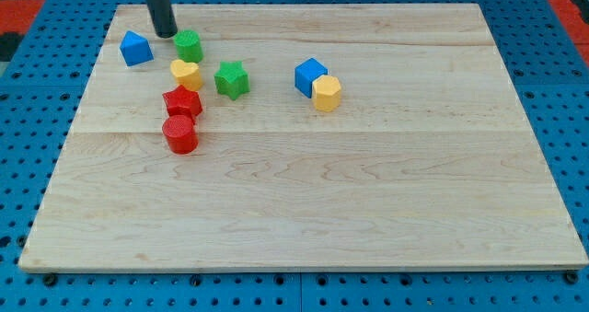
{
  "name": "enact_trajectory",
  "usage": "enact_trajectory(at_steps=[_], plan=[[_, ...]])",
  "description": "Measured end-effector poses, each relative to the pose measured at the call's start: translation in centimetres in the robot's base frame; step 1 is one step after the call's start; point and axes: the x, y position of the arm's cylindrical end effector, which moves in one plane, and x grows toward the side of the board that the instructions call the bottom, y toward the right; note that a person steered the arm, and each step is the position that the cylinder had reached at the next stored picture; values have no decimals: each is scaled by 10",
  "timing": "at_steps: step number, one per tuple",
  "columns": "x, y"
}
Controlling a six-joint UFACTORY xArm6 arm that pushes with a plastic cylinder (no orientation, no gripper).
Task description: Move the green circle slightly right
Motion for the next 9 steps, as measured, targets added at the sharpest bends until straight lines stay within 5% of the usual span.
enact_trajectory(at_steps=[2,9], plan=[[44,10],[58,40]])
